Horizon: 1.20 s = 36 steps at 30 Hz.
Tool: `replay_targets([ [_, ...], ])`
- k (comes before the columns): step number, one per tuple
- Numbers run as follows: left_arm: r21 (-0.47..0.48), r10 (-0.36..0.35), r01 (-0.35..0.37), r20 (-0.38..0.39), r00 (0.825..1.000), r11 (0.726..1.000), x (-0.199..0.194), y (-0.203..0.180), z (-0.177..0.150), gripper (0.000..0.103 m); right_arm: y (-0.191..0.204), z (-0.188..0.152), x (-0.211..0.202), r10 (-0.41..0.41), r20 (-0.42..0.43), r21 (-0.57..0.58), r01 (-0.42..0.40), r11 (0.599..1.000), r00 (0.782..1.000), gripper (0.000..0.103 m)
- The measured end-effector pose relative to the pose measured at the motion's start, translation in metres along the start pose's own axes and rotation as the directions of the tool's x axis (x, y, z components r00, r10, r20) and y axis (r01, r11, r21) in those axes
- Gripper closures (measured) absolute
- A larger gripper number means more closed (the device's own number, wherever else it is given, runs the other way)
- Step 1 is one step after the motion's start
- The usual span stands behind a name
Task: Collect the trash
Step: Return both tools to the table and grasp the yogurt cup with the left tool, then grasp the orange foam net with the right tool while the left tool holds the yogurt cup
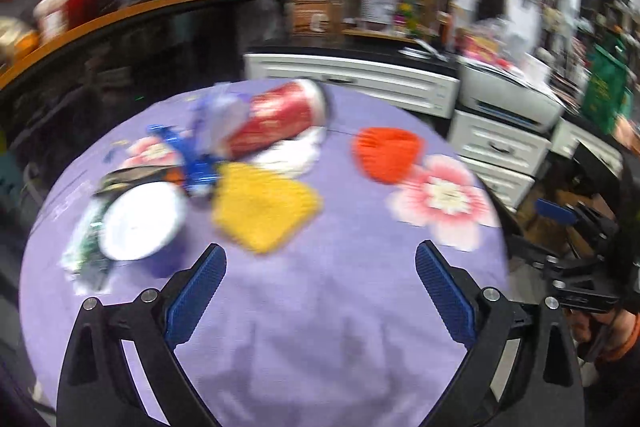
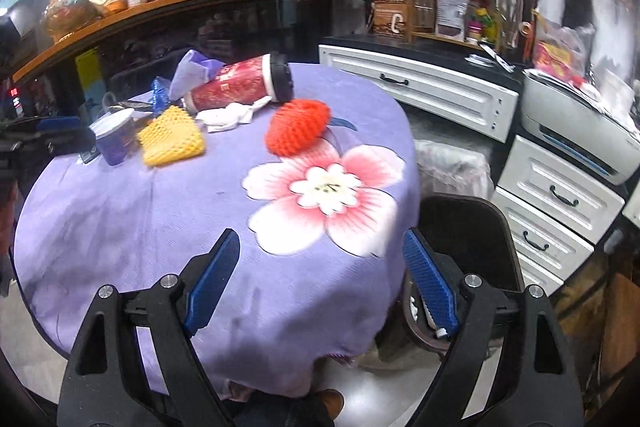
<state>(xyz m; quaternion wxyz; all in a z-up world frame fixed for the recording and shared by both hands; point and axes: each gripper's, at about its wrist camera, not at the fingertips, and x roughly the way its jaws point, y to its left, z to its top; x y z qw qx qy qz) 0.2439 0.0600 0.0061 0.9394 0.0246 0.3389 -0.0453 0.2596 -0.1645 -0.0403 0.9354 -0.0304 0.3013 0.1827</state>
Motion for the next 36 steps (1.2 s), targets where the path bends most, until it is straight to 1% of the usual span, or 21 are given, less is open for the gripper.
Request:
replay_targets([
  [1, -0.014, 0.046, -0.046, 0.0, 0.999, 0.999, 0.002, 0.015, 0.001, 0.009, 0.003, 0.001, 0.002, 0.005, -0.003, 0.001, -0.005, 1.0, 1.0, 0.02],
  [3, -0.031, 0.106, -0.106, -0.015, 0.994, 0.994, 0.008, 0.038, 0.002, 0.009, 0.005, 0.003, 0.005, 0.016, -0.011, 0.011, -0.016, 1.0, 1.0, 0.02],
  [5, -0.038, 0.15, -0.152, -0.046, 0.988, 0.988, 0.02, 0.056, 0.004, 0.009, 0.008, 0.004, 0.008, 0.024, -0.021, 0.016, -0.023, 1.0, 0.999, 0.02],
  [7, -0.019, 0.188, -0.19, -0.069, 0.98, 0.982, 0.031, 0.068, 0.004, 0.009, 0.012, 0.005, 0.01, 0.02, -0.026, 0.005, -0.02, 1.0, 0.999, 0.02],
  [8, -0.003, 0.202, -0.203, -0.083, 0.976, 0.979, 0.036, 0.073, 0.003, 0.011, 0.013, 0.006, 0.011, 0.018, -0.027, 0.002, -0.018, 1.0, 0.999, 0.02],
  [9, 0.009, 0.2, -0.2, -0.095, 0.975, 0.98, 0.041, 0.076, 0.003, 0.013, 0.015, 0.007, 0.011, 0.017, -0.028, -0.004, -0.017, 1.0, 0.999, 0.02],
  [10, 0.021, 0.196, -0.195, -0.109, 0.974, 0.981, 0.046, 0.079, 0.003, 0.017, 0.015, 0.007, 0.011, 0.016, -0.029, -0.007, -0.016, 1.0, 0.999, 0.02],
  [13, 0.089, 0.226, -0.214, -0.148, 0.963, 0.973, 0.06, 0.08, 0.003, 0.026, 0.017, 0.009, 0.013, 0.012, -0.032, -0.007, -0.012, 1.0, 0.999, 0.02],
  [15, 0.105, 0.224, -0.208, -0.17, 0.96, 0.972, 0.071, 0.083, 0.005, 0.032, 0.017, 0.01, 0.014, 0.012, -0.033, -0.006, -0.012, 1.0, 0.999, 0.02],
  [17, 0.123, 0.223, -0.203, -0.187, 0.957, 0.971, 0.077, 0.083, 0.005, 0.042, 0.018, 0.011, 0.016, 0.009, -0.036, -0.011, -0.01, 1.0, 0.999, 0.02],
  [18, 0.134, 0.225, -0.202, -0.197, 0.954, 0.97, 0.081, 0.083, 0.004, 0.045, 0.019, 0.012, 0.017, 0.008, -0.038, -0.014, -0.009, 1.0, 0.999, 0.02],
  [20, 0.137, 0.219, -0.192, -0.217, 0.951, 0.972, 0.086, 0.084, 0.002, 0.058, 0.02, 0.015, 0.02, 0.012, -0.042, -0.018, -0.012, 1.0, 0.999, 0.02],
  [21, 0.136, 0.216, -0.19, -0.221, 0.951, 0.972, 0.087, 0.084, 0.0, 0.062, 0.02, 0.017, 0.022, 0.014, -0.043, -0.021, -0.015, 1.0, 0.999, 0.02],
  [22, 0.132, 0.212, -0.186, -0.225, 0.951, 0.974, 0.087, 0.085, -0.002, 0.073, 0.021, 0.02, 0.024, 0.018, -0.045, -0.022, -0.019, 1.0, 0.999, 0.02],
  [23, 0.122, 0.208, -0.184, -0.226, 0.952, 0.975, 0.087, 0.086, -0.005, 0.081, 0.022, 0.023, 0.026, 0.024, -0.046, -0.022, -0.026, 0.999, 0.999, 0.02],
  [24, 0.113, 0.201, -0.179, -0.227, 0.953, 0.977, 0.087, 0.087, -0.008, 0.081, 0.023, 0.028, 0.03, 0.037, -0.049, -0.017, -0.038, 0.999, 0.998, 0.02],
  [25, 0.104, 0.195, -0.175, -0.226, 0.955, 0.979, 0.085, 0.088, -0.01, 0.085, 0.023, 0.032, 0.034, 0.044, -0.052, -0.012, -0.045, 0.999, 0.998, 0.02],
  [28, 0.079, 0.2, -0.188, -0.199, 0.959, 0.979, 0.076, 0.091, -0.016, 0.087, 0.023, 0.046, 0.051, 0.07, -0.068, 0.014, -0.069, 0.998, 0.995, 0.02],
  [32, 0.027, 0.18, -0.178, -0.165, 0.97, 0.984, 0.06, 0.097, -0.021, 0.093, 0.021, 0.066, 0.075, 0.078, -0.088, 0.053, -0.073, 0.996, 0.993, 0.02],
  [34, 0.018, 0.182, -0.181, -0.147, 0.972, 0.983, 0.053, 0.096, -0.022, 0.094, 0.02, 0.076, 0.092, 0.069, -0.119, 0.054, -0.062, 0.997, 0.991, 0.02],
  [36, 0.0, 0.168, -0.169, -0.126, 0.978, 0.986, 0.044, 0.096, -0.024, 0.094, 0.019, 0.087, 0.108, 0.065, -0.142, 0.058, -0.058, 0.997, 0.988, 0.02],
])
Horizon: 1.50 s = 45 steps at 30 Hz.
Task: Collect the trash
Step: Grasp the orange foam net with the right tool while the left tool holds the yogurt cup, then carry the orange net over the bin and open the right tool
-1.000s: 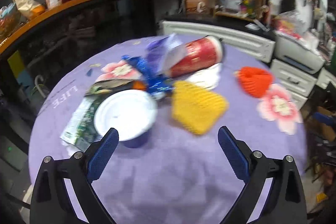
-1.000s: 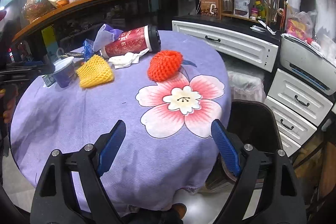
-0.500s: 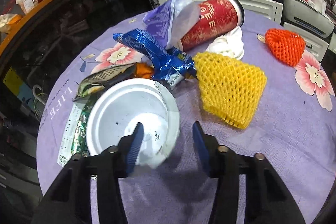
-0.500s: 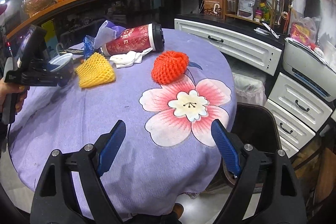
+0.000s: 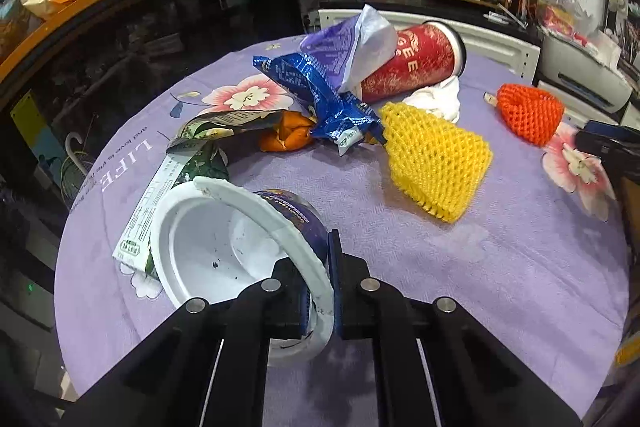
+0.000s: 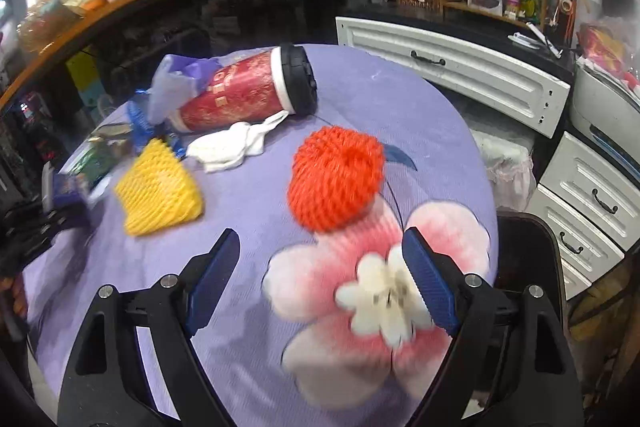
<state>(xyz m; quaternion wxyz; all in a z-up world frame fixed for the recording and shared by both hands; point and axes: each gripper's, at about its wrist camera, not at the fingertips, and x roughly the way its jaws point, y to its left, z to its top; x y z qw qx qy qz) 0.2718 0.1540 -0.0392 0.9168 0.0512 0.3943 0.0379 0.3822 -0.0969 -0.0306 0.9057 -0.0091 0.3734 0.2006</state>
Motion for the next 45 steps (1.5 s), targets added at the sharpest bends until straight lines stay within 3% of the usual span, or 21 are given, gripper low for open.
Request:
replay_targets([
  [3, -0.011, -0.012, 0.013, 0.023, 1.0, 1.0, -0.009, -0.002, -0.003, 0.094, 0.001, 0.014, 0.02, 0.0, -0.051, -0.019, -0.001, 1.0, 0.999, 0.02],
  [11, -0.008, -0.037, 0.037, 0.06, 0.998, 0.999, -0.023, -0.012, -0.006, 0.094, 0.015, 0.03, 0.06, -0.133, -0.109, -0.137, 0.118, 0.984, 0.985, 0.021],
  [13, -0.006, -0.043, 0.044, 0.065, 0.997, 0.999, -0.025, -0.014, -0.007, 0.094, 0.015, 0.031, 0.066, -0.155, -0.114, -0.15, 0.137, 0.979, 0.981, 0.038],
  [19, -0.004, -0.058, 0.058, 0.071, 0.996, 0.998, -0.029, -0.021, -0.01, 0.094, 0.013, 0.029, 0.067, -0.137, -0.091, -0.143, 0.123, 0.982, 0.986, 0.077],
  [31, -0.004, -0.136, 0.137, 0.112, 0.984, 0.991, -0.049, -0.042, -0.015, 0.094, -0.006, 0.009, 0.013, -0.036, 0.026, -0.066, 0.038, 0.997, 0.999, 0.081],
  [36, 0.037, -0.236, 0.233, 0.134, 0.963, 0.972, -0.063, -0.076, -0.008, 0.094, -0.023, -0.017, -0.03, -0.042, 0.08, -0.063, 0.047, 0.997, 0.996, 0.081],
  [42, 0.139, -0.371, 0.352, 0.151, 0.916, 0.926, -0.076, -0.146, 0.005, 0.094, -0.069, -0.061, -0.084, -0.053, 0.12, 0.023, 0.051, 0.998, 0.991, 0.081],
  [45, 0.186, -0.43, 0.403, 0.146, 0.891, 0.896, -0.08, -0.184, 0.01, 0.094, -0.094, -0.084, -0.103, -0.102, 0.126, 0.06, 0.095, 0.994, 0.987, 0.081],
])
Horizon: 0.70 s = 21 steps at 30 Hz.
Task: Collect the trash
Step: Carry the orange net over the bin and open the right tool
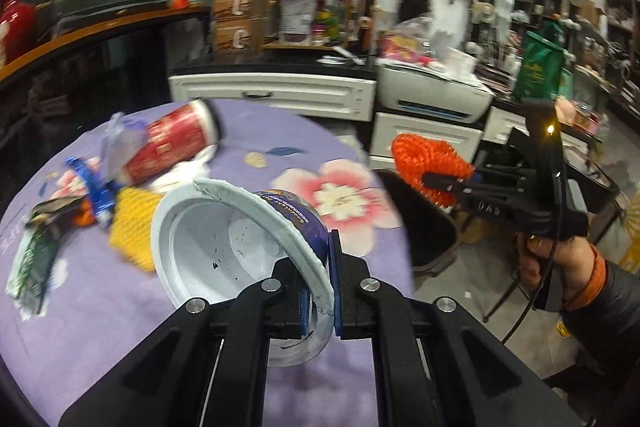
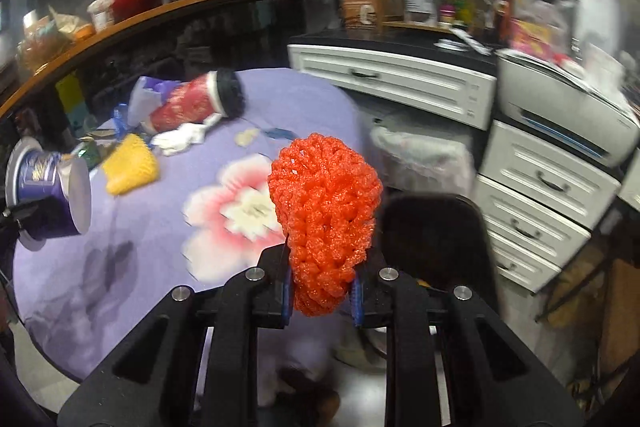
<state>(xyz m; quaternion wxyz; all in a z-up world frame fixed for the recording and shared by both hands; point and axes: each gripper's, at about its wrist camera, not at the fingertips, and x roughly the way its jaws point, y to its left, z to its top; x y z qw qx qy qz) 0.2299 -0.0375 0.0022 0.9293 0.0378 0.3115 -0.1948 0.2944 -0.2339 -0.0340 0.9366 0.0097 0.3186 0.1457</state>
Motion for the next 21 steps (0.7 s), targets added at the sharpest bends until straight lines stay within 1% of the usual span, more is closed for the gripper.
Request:
replay_targets([
  [3, 0.025, -0.059, 0.059, -0.006, 0.998, 0.998, 0.015, -0.028, 0.007, 0.094, -0.031, -0.02, -0.013, -0.057, -0.006, 0.046, 0.057, 0.997, 0.998, 0.081],
  [6, 0.046, -0.108, 0.109, -0.012, 0.994, 0.993, 0.03, -0.056, 0.011, 0.094, -0.058, -0.035, -0.017, -0.104, -0.02, 0.086, 0.105, 0.991, 0.994, 0.081],
  [10, 0.069, -0.161, 0.162, -0.018, 0.987, 0.984, 0.043, -0.086, 0.016, 0.094, -0.089, -0.055, -0.001, -0.155, -0.081, 0.136, 0.165, 0.977, 0.985, 0.081],
  [13, 0.095, -0.193, 0.195, -0.03, 0.981, 0.976, 0.056, -0.107, 0.021, 0.094, -0.11, -0.068, 0.022, -0.167, -0.125, 0.174, 0.188, 0.967, 0.978, 0.081],
  [16, 0.098, -0.217, 0.221, -0.053, 0.975, 0.97, 0.067, -0.118, 0.02, 0.094, -0.122, -0.075, 0.047, -0.151, -0.162, 0.198, 0.182, 0.963, 0.975, 0.081],
  [20, 0.105, -0.224, 0.232, -0.084, 0.971, 0.967, 0.085, -0.129, 0.018, 0.094, -0.133, -0.083, 0.083, -0.133, -0.208, 0.236, 0.182, 0.955, 0.969, 0.081],
  [21, 0.107, -0.226, 0.235, -0.088, 0.97, 0.966, 0.088, -0.13, 0.018, 0.094, -0.136, -0.086, 0.089, -0.13, -0.214, 0.243, 0.181, 0.953, 0.968, 0.079],
])
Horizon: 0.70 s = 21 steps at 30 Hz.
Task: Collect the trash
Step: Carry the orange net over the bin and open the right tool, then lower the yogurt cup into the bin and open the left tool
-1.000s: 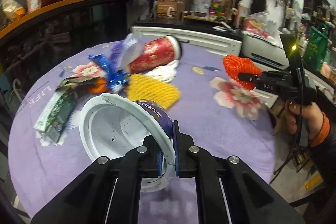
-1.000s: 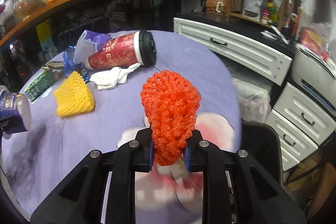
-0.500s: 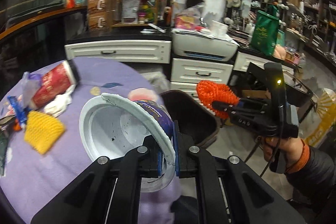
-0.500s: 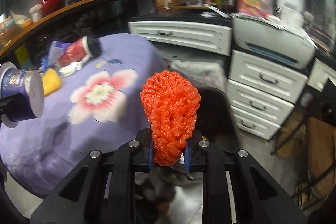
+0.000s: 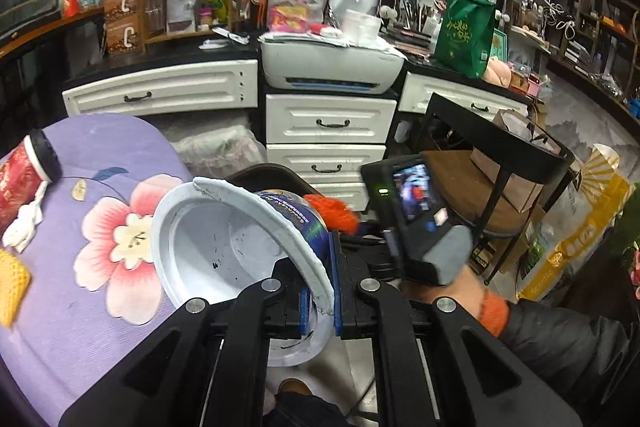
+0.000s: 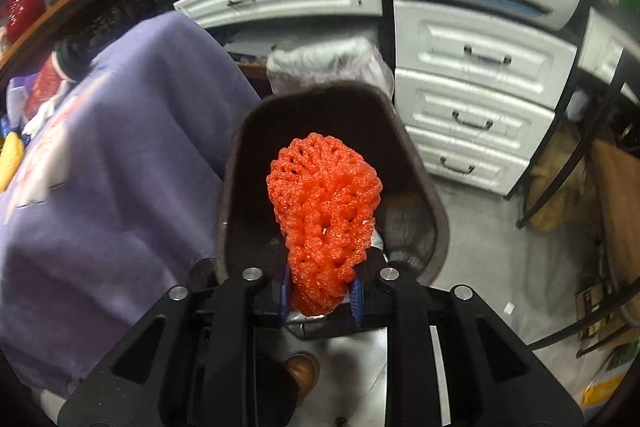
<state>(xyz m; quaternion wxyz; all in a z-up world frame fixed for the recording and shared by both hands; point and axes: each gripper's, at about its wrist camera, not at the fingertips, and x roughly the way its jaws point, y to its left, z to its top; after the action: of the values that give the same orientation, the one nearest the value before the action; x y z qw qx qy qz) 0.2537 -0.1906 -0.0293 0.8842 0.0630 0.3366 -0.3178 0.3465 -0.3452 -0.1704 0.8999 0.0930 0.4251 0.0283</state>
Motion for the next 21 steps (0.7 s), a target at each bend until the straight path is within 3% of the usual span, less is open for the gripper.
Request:
replay_targets([
  [2, 0.008, 0.002, -0.002, -0.013, 1.0, 1.0, 0.009, 0.0, -0.001, 0.094, -0.002, 0.0, 0.014, -0.013, -0.007, 0.008, 0.013, 1.0, 1.0, 0.072],
  [3, 0.006, 0.0, 0.0, -0.029, 1.0, 1.0, 0.016, 0.0, -0.002, 0.094, -0.004, 0.0, 0.02, -0.019, -0.005, 0.015, 0.019, 1.0, 1.0, 0.063],
  [4, 0.0, -0.006, 0.006, -0.042, 0.999, 1.0, 0.022, 0.001, -0.002, 0.094, -0.004, 0.0, 0.024, -0.026, -0.006, 0.024, 0.026, 0.999, 1.0, 0.041],
  [6, -0.006, -0.012, 0.011, -0.062, 0.998, 1.0, 0.031, 0.003, -0.002, 0.094, -0.005, 0.001, 0.028, -0.036, -0.003, 0.042, 0.036, 0.999, 0.999, 0.026],
  [11, -0.015, -0.015, 0.014, -0.096, 0.995, 1.0, 0.05, 0.006, -0.002, 0.094, -0.01, -0.002, 0.023, -0.056, 0.011, 0.041, 0.056, 0.998, 0.998, 0.026],
  [21, -0.029, -0.031, 0.026, -0.185, 0.982, 0.999, 0.116, 0.003, 0.008, 0.094, -0.034, -0.026, -0.029, -0.155, 0.063, 0.031, 0.154, 0.988, 0.986, 0.026],
])
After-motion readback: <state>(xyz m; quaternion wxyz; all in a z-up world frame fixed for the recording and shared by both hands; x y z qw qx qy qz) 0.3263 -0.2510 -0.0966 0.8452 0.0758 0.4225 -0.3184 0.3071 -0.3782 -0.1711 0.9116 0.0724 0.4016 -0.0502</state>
